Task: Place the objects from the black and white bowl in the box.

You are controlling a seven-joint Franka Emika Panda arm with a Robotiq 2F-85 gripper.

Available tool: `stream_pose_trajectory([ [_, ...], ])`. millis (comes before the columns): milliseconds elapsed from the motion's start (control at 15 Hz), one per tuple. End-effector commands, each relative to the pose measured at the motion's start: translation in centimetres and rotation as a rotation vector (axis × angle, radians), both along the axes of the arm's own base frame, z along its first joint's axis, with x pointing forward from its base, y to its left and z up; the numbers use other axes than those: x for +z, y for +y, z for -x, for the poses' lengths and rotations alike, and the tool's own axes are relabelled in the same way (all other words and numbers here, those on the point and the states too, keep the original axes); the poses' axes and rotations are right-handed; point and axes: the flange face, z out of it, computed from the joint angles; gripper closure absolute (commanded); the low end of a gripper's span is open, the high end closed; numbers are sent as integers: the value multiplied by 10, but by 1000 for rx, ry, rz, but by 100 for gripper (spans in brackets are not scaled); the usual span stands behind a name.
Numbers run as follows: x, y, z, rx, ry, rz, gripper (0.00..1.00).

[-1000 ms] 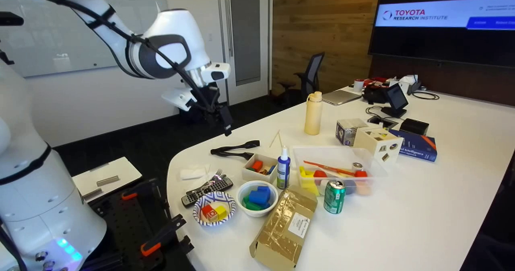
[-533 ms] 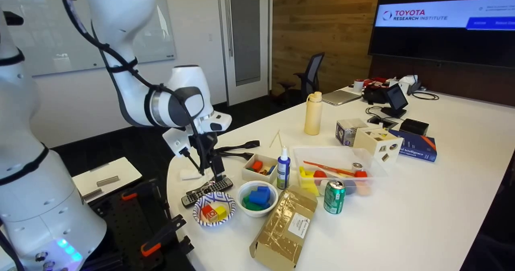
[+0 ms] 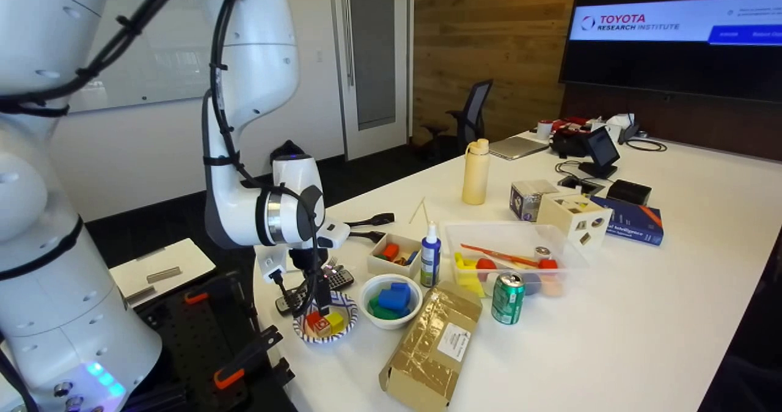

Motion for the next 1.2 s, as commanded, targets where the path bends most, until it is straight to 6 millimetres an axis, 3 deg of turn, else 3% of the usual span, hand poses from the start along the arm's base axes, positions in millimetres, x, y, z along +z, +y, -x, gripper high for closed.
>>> stream_pose_trajectory([
  [0, -49, 7, -9, -20, -21, 9, 0],
  [267, -71, 5, -9, -47, -73, 37, 0],
  [1000, -56, 21, -41, -118, -171, 79, 0],
  [1067, -57, 23, -42, -120, -173, 78, 25],
  [1133, -57, 23, -42, -120, -169, 79, 26],
])
